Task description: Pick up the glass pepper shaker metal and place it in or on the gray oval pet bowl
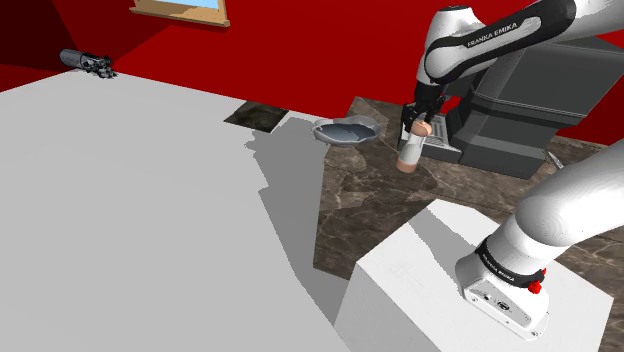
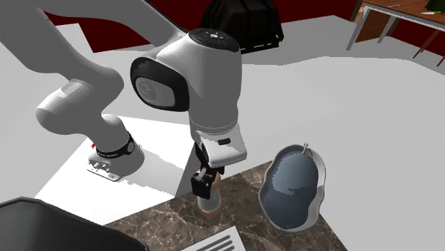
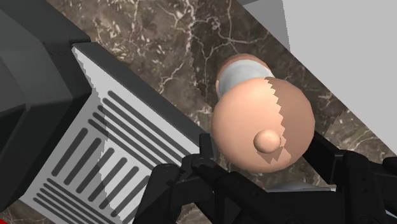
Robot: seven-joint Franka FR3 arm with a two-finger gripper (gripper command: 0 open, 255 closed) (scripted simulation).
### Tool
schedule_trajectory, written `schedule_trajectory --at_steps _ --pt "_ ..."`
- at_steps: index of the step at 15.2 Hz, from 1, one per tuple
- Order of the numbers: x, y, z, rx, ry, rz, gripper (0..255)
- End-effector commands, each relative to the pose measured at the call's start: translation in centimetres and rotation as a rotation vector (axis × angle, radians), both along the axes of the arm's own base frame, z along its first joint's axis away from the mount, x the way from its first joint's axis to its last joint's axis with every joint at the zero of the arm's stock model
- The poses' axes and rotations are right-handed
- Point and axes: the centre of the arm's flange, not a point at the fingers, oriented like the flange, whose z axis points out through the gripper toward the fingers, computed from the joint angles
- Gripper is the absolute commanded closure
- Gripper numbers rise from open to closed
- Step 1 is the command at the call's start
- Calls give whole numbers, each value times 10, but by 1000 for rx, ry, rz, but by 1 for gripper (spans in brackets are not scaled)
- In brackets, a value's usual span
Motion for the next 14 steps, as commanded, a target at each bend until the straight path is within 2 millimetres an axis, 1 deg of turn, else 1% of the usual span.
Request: schedule_trajectory --at_steps 1,4,14 --pt "0 0 0 0 1 0 255" --pt "0 0 0 0 1 0 255" --pt "0 0 52 0 1 0 255"
